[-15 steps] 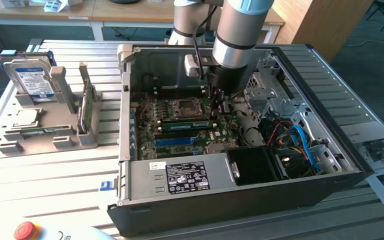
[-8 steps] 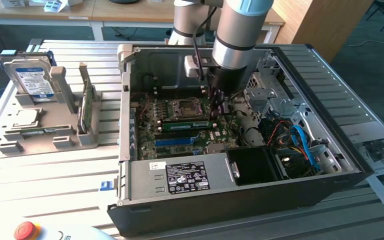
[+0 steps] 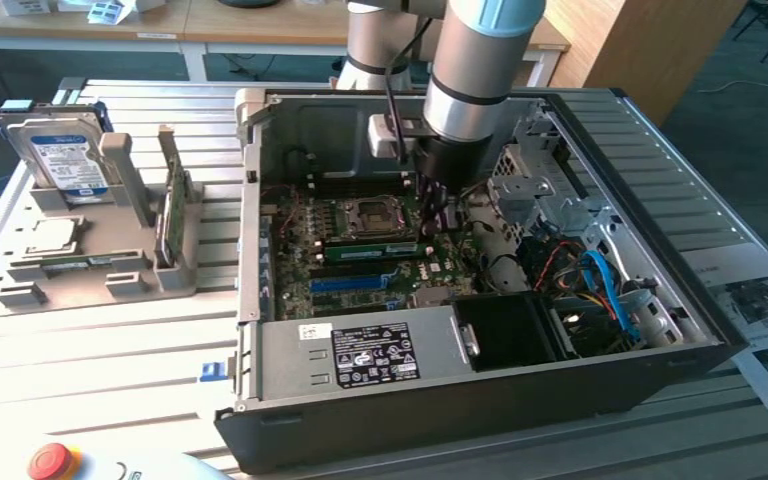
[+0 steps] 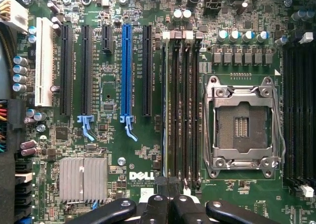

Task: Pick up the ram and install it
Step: 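Press down the ram until it locks into place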

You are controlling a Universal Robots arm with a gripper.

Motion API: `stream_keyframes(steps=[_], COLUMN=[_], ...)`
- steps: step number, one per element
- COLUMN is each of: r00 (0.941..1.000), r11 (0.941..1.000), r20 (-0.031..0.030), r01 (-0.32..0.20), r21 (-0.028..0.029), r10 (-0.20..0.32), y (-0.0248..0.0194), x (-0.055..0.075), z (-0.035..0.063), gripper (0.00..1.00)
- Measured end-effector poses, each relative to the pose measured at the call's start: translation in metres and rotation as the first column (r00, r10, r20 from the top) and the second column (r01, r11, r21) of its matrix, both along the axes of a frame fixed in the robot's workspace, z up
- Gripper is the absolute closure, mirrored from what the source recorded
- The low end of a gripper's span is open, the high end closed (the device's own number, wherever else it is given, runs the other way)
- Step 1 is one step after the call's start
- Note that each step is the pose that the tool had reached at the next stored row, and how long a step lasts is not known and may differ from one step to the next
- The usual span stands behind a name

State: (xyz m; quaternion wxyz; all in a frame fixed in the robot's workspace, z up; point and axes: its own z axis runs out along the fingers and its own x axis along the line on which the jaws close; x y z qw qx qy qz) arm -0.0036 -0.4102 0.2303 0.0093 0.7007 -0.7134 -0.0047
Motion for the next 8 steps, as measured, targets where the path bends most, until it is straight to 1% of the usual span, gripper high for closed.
stream_keyframes(steps=[4, 8], r00=[1.0, 1.0], r11=[1.0, 1.0], r20=[0.0, -0.0001], r01=[0.0, 0.0], r21=[-0.0001, -0.0001], r10=[0.0, 0.0], y=[0.0023, 0.0026], x=[0.0, 0.0], z=[0.0, 0.0], gripper=[0.9, 0.9])
